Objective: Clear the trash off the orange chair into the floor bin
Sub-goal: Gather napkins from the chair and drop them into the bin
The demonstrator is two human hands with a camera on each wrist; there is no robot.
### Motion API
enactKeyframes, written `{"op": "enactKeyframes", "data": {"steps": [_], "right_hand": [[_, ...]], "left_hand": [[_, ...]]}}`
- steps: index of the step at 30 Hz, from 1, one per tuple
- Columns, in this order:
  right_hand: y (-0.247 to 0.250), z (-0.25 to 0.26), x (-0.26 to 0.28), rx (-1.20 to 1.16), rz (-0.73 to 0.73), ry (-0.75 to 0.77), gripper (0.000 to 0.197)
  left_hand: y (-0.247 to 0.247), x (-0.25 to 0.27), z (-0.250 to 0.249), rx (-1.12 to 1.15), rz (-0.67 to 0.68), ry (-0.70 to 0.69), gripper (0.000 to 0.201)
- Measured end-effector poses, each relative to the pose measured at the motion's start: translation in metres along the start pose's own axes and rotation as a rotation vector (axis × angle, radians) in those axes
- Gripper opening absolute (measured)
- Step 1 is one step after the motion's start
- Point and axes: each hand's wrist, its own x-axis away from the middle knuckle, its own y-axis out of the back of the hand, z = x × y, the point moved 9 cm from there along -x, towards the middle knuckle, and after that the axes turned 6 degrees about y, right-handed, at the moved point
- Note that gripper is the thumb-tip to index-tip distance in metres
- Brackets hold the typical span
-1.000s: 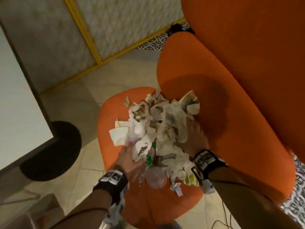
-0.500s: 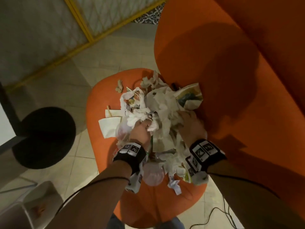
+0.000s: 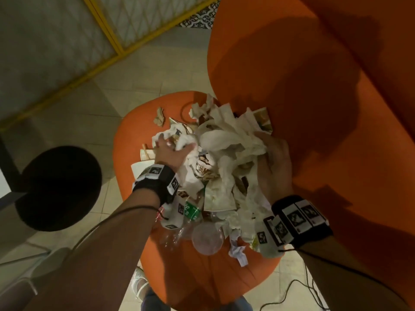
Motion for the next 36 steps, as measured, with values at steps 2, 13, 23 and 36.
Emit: {"op": "enactKeyframes", "data": {"steps": [2,13,23,36], "right_hand": [[0.001,-0.001,0.001,-0.069,0.001,-0.018,0.038],[0.034,-0.009,0.027,-0.2,-0.219,-0.083,0.019],[0.038,-0.004,0.028,-0.381,-0.355,-0.124,0.043],[-0.055,-0.026,0.067,0.624,0.793,-0.295,0.063]], "left_hand": [[-0.027,-0.001,-0.004,-0.234,0.138,-0.084,0.106],[-0.022,0.019,-0.028,-0.224,-0.055,-0.186,0.051],[0.013,0.079,-0.029,0.54,0.082,-0.148,0.028],[0.024,0.105,0.023,0.387,-0.044,-0.128,0.018]]}}
